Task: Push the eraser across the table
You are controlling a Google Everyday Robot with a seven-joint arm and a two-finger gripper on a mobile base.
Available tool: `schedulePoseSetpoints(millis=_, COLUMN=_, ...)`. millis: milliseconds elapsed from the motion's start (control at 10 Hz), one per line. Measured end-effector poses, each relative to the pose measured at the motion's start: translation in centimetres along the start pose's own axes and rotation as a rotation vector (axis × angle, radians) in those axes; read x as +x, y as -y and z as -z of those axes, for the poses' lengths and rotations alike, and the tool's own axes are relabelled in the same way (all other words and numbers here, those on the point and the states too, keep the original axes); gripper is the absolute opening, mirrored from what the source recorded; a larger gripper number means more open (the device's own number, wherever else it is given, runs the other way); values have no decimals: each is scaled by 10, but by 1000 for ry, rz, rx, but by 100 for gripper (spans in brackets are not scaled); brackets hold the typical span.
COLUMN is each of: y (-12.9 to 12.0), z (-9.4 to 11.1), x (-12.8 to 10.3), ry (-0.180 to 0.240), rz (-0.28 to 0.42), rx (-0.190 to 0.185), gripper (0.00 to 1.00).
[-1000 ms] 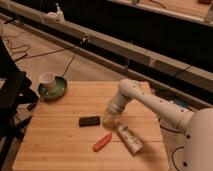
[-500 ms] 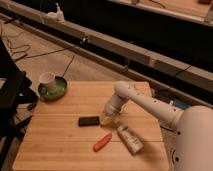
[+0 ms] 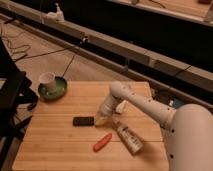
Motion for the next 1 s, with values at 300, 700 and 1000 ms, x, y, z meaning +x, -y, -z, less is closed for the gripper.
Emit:
schedulePoseSetpoints(millis=300, y=0, z=-17, x=-19, ry=23, rz=43, rx=-34, gripper=0)
schedulePoseSetpoints(millis=700, y=5, z=-38, x=-44, ry=27, rz=101, rx=-81, gripper=0)
schedulePoseSetpoints(millis=1000, y=14, z=-57, x=-74, ry=39, rz=162, rx=-110, gripper=0)
